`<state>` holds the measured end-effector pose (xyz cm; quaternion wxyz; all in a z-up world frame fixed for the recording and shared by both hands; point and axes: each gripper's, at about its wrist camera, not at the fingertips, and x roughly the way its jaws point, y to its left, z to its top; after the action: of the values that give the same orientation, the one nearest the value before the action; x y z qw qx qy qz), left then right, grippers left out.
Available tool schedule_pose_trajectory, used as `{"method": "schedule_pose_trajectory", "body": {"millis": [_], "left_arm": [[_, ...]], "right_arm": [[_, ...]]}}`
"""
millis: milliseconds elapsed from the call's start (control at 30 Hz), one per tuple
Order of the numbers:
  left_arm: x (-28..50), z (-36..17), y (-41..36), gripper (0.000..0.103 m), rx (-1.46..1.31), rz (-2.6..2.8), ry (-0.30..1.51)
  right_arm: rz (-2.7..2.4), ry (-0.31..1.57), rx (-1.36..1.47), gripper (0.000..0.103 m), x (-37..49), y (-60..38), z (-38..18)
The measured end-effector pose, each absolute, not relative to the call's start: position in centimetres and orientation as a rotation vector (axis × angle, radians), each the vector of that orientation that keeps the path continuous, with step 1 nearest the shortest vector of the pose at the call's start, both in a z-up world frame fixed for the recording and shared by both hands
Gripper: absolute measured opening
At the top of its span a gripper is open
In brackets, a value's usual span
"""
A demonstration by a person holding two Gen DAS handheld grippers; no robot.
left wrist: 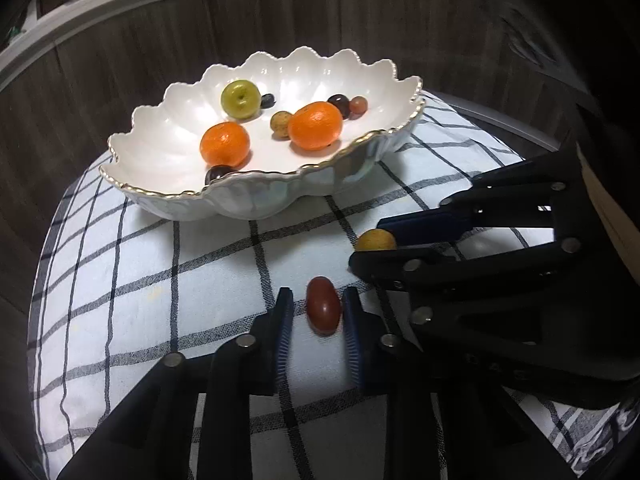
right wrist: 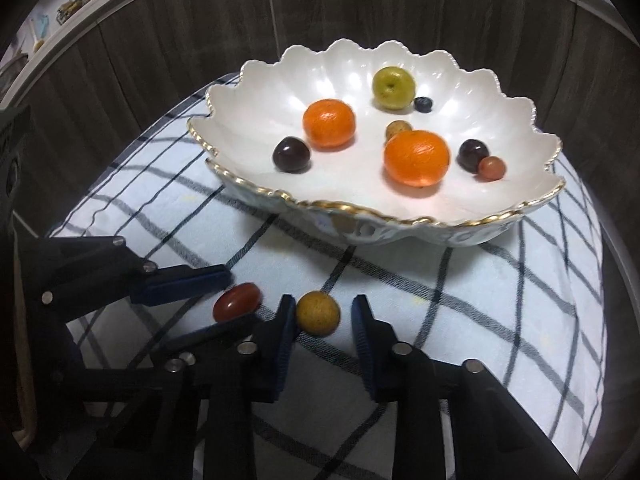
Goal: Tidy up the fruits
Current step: 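Grasp the red oval grape with the left tool while the right tool grasps the yellow-brown fruit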
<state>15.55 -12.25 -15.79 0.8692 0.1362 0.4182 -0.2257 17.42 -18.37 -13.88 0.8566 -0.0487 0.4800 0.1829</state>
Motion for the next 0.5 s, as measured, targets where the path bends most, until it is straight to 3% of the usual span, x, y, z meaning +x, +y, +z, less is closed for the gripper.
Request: {"method": "schedule_pose_trajectory", "body": {"millis": [500], "left_arm": [[15.08, -15.11, -11.99, 0.018, 0.271, -0.467, 0.857]], "right_arm": [[0.365, 0.998, -0.066, 0.024, 16.96, -18.59, -13.18]]}}
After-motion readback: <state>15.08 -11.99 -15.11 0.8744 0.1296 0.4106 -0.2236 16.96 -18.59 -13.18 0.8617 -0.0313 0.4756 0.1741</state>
